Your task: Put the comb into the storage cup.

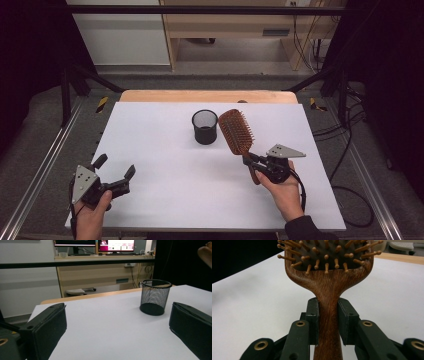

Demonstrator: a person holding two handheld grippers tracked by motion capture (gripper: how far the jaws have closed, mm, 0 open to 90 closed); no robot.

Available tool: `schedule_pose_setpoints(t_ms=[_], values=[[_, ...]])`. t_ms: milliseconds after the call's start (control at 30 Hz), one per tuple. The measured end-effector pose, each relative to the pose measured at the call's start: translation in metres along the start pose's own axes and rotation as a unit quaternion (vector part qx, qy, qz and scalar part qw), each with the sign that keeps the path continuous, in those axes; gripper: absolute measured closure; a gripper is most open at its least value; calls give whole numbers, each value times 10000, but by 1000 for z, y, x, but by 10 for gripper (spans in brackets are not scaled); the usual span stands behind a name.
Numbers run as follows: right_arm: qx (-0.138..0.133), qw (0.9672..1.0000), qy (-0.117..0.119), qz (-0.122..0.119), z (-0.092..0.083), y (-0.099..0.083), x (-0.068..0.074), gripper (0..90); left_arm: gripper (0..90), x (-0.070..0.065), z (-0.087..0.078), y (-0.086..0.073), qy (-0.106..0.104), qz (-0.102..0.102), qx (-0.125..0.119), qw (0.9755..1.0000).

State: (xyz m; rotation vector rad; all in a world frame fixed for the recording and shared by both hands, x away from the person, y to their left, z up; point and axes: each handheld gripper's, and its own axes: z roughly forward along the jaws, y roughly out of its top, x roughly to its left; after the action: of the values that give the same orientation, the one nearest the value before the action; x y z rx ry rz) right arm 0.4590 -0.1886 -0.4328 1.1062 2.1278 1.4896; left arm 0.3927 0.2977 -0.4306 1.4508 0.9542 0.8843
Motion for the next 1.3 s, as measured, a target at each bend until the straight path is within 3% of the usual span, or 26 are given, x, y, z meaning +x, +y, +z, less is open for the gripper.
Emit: schedule_pose_setpoints(t_ms=[133,367,633,900,1000,1100,1267,1300], values=[[-62,9999,103,-105,4,4,6,730,14,-15,2,6,-242,40,-44,9997],[-106,9996,189,-195,7,9,13,730,16,-36,13,26,-641,-169,-140,9977],[-203,9991,276,-261,12,14,23,730,19,-59,39,57,-1073,-440,-148,9931],[-288,9982,354,-388,12,17,31,730,22,-86,64,81,-1318,-327,-105,9907],[-313,9980,368,-418,12,17,34,730,22,-95,72,88,-1520,-441,-19,9874],[-329,9977,382,-459,12,17,37,730,24,-103,83,91,-1797,-596,99,9819],[-333,9972,373,-556,11,16,41,730,28,-113,101,93,-2063,-865,218,9744],[-327,9971,376,-581,12,16,41,730,29,-115,105,94,-2132,-956,275,9719]])
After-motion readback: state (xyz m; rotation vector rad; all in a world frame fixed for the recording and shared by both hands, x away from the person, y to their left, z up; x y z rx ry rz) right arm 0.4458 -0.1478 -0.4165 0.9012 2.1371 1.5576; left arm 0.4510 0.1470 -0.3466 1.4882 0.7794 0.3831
